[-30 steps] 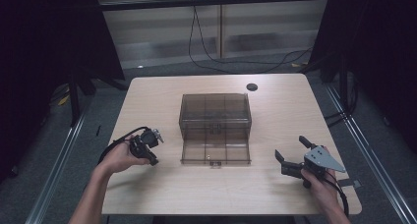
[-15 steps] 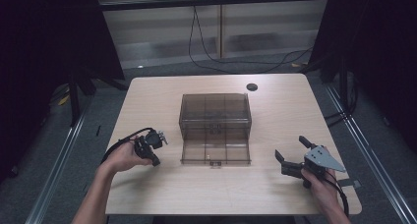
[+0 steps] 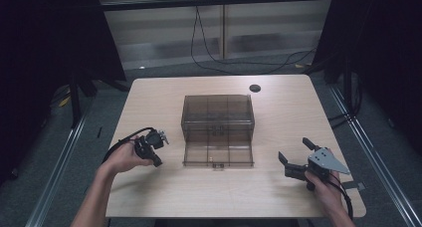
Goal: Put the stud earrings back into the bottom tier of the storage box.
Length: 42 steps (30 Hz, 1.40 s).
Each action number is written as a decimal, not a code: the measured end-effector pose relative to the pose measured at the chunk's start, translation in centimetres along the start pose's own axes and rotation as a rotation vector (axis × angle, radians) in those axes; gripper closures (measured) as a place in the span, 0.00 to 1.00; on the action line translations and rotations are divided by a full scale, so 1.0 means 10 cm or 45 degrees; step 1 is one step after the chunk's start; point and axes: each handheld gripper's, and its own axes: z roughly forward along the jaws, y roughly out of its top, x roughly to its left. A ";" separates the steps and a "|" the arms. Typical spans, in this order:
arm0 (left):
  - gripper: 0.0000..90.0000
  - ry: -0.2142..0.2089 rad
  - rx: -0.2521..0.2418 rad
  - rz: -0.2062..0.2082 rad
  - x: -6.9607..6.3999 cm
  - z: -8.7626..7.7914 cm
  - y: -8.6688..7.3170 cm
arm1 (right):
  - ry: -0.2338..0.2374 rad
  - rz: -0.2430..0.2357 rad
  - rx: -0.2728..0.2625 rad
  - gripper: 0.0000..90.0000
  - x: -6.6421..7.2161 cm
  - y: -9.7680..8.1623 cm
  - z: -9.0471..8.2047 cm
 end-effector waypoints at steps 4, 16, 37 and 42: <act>0.92 0.010 -0.014 0.038 -0.07 -0.06 0.06 | -0.005 0.001 -0.002 0.02 0.00 0.00 0.00; 0.92 0.013 -0.004 0.066 -0.13 -0.18 0.16 | 0.001 -0.001 -0.001 0.02 0.00 0.00 0.00; 0.92 0.019 -0.028 0.153 -0.24 -0.34 0.36 | 0.002 -0.006 0.007 0.02 -0.01 0.00 0.01; 0.92 0.052 -0.044 0.166 -0.29 -0.36 0.46 | 0.001 -0.009 0.003 0.02 0.00 0.00 0.01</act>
